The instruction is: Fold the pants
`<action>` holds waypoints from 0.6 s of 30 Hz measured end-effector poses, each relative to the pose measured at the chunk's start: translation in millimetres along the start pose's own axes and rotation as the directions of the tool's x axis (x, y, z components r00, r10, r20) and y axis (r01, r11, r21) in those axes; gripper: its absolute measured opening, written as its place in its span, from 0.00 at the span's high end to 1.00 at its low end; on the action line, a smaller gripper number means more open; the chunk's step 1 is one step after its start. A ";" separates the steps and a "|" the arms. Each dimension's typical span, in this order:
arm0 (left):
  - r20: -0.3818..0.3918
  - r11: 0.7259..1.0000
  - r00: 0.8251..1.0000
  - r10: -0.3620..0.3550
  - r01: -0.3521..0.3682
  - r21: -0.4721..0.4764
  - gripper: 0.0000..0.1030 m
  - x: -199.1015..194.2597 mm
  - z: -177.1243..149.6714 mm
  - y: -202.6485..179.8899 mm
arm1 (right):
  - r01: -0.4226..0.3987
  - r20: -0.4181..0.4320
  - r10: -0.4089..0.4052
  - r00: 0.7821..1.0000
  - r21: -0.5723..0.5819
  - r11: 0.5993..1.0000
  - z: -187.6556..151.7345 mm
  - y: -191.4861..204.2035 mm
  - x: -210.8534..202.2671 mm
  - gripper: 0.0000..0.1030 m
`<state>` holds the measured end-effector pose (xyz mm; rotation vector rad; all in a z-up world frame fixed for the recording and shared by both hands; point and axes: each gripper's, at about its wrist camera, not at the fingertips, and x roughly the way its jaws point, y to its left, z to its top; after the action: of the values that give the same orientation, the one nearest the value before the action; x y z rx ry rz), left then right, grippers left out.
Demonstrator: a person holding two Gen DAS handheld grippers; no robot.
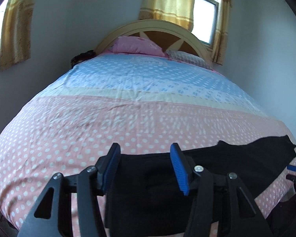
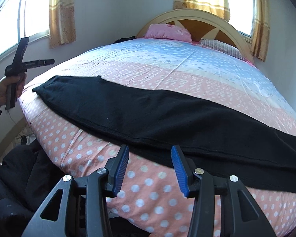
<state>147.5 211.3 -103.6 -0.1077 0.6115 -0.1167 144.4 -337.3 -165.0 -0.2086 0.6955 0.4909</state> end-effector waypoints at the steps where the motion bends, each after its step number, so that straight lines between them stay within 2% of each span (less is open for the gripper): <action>1: -0.002 0.999 1.000 -0.026 0.026 0.033 0.46 0.7 1.7 -15.3 | 0.008 0.004 -0.008 1.000 0.013 1.000 0.0 -5.2 -2.6 0.54; 4: -0.029 0.984 0.993 -0.114 0.117 0.133 0.45 6.9 5.5 -69.5 | 0.042 0.008 -0.042 0.999 0.057 0.997 -1.5 -22.7 -12.4 0.54; 7: -0.065 0.951 0.976 -0.209 0.218 0.218 0.45 12.0 5.0 -125.4 | 0.073 0.020 -0.076 0.997 0.114 0.991 -4.7 -44.6 -24.4 0.54; 9: -0.099 0.922 0.960 -0.261 0.278 0.271 0.45 14.9 1.5 -163.6 | 0.094 0.028 -0.100 0.995 0.163 0.982 -8.1 -61.7 -33.2 0.53; 12: -0.155 0.867 0.933 -0.326 0.360 0.344 0.45 20.5 -7.1 -218.0 | 0.117 0.039 -0.131 0.991 0.247 0.962 -14.1 -87.8 -44.4 0.44; 18: -0.258 0.765 0.871 -0.418 0.491 0.416 0.45 25.1 -26.7 -302.1 | 0.161 0.036 -0.193 0.981 0.413 0.896 -27.5 -130.5 -53.4 0.44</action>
<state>129.1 -92.4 -98.7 0.2331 0.6832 -0.7562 158.8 -479.1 -147.6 0.1413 0.6817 0.1686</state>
